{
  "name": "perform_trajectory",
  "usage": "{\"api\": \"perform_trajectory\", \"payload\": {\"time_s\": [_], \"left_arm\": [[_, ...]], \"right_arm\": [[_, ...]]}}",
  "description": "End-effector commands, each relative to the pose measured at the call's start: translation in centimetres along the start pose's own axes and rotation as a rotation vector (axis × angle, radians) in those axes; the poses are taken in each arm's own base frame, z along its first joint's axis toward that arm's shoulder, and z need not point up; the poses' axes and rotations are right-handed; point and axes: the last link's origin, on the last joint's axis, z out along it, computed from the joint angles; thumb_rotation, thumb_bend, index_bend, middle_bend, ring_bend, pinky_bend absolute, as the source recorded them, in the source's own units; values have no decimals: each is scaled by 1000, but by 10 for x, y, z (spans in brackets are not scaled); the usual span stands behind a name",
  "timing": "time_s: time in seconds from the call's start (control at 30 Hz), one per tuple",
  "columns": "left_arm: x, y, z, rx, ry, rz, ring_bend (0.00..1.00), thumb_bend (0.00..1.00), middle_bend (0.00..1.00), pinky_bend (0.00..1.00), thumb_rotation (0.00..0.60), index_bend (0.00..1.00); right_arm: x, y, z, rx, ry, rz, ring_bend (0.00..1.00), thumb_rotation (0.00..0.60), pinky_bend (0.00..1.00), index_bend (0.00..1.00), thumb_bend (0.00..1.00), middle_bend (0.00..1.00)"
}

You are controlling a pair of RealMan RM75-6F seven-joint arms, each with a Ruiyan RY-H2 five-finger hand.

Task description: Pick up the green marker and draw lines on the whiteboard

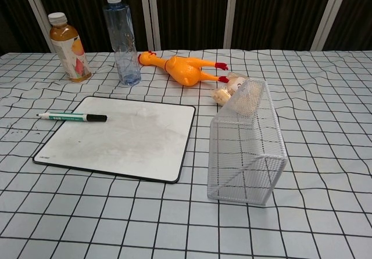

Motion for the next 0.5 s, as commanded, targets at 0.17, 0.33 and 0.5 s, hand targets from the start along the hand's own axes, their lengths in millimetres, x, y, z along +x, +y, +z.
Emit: {"api": "perform_trajectory", "payload": {"time_s": [0.17,0.33,0.5], "left_arm": [[-5,8,40,-3,-30,83,0,150,8,0,600,241],[-18,25,85,-10,-77,129,0,235,25,0,600,366],[-33,49,123,-35,-113,167,0,299,42,0,600,418]], "right_arm": [[-2,1,1,-4,-16,12,0,600,0,0,268,0],[-3,-1,4,-1,-25,19,0,600,0,0,268,0],[-2,-2,6,-4,-26,33,0,600,0,0,269,0]]}}
